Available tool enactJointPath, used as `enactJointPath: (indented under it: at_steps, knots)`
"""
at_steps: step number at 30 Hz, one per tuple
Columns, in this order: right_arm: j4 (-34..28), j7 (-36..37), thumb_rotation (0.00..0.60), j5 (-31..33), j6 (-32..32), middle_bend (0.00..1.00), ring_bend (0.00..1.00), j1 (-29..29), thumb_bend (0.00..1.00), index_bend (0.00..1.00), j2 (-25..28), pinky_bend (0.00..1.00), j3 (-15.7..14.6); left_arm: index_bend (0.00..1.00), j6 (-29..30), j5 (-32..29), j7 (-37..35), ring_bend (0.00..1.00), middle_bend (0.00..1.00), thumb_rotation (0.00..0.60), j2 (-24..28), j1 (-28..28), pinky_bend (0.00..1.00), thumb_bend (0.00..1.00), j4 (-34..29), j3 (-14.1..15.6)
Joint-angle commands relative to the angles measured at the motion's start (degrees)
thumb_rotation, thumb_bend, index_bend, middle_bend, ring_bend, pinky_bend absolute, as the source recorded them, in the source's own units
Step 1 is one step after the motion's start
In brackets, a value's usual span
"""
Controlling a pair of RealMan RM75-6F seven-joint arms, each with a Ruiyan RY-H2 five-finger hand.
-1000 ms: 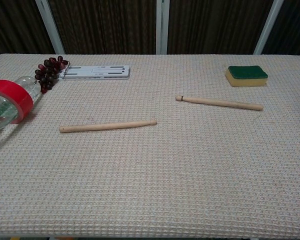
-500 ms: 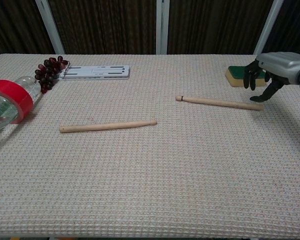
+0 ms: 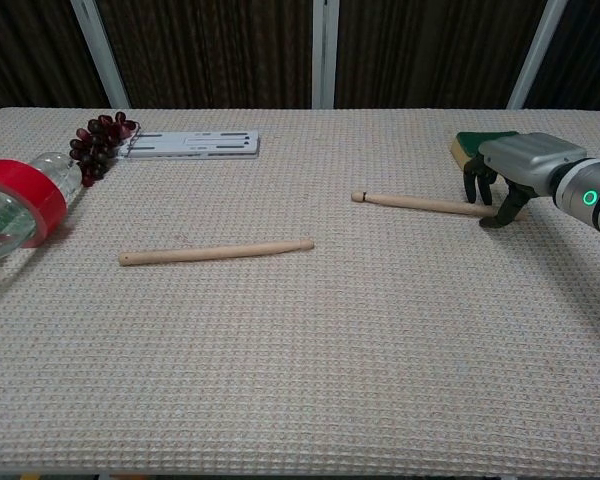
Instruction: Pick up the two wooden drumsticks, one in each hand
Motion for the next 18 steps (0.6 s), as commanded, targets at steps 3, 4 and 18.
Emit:
enactJointPath:
  at_steps: [3,4,18]
  knots:
    - [1.0,0.4,0.600,-0.1,-0.1,0.52,0.31,0.1,0.17,0.49,-0.6,0.38,-0.3,0.17,0.0,0.0,-0.4,0.01,0.14,0.600,-0.1,0.1,0.01,0.00,0.2,0.0]
    - [1.1,0.5,0.600,-0.1,-0.1,0.52,0.31,0.1,0.18,0.49,-0.6,0.38,-0.2,0.17,0.0,-0.1,-0.4,0.01,0.14,0.600,-0.1,0.0,0.01,0.00,0.3,0.0]
    - [1.0,1.0,0.600,0.1,-0.4,0.53,0.31,0.3,0.22,0.49,-0.2,0.38,-0.2,0.17,0.0,-0.2,-0.5,0.01,0.14,0.600,-0.3,0.0,0.01,0.00,0.7,0.0]
